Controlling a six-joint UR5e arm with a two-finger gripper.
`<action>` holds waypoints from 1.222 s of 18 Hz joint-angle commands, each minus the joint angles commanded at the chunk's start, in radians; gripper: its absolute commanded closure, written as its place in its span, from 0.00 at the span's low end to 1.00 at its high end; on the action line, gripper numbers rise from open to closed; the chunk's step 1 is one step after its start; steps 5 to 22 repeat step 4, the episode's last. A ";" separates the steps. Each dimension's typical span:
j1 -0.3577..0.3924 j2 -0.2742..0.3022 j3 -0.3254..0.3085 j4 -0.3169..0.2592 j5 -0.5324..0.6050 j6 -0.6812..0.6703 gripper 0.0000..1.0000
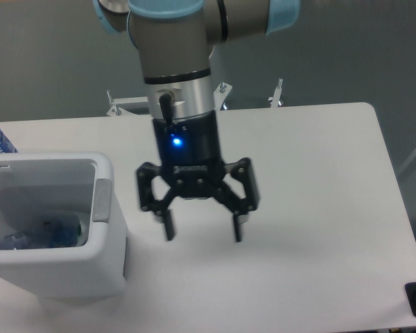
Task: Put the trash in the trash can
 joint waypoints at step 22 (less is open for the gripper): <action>0.026 0.049 -0.046 -0.029 0.003 0.107 0.00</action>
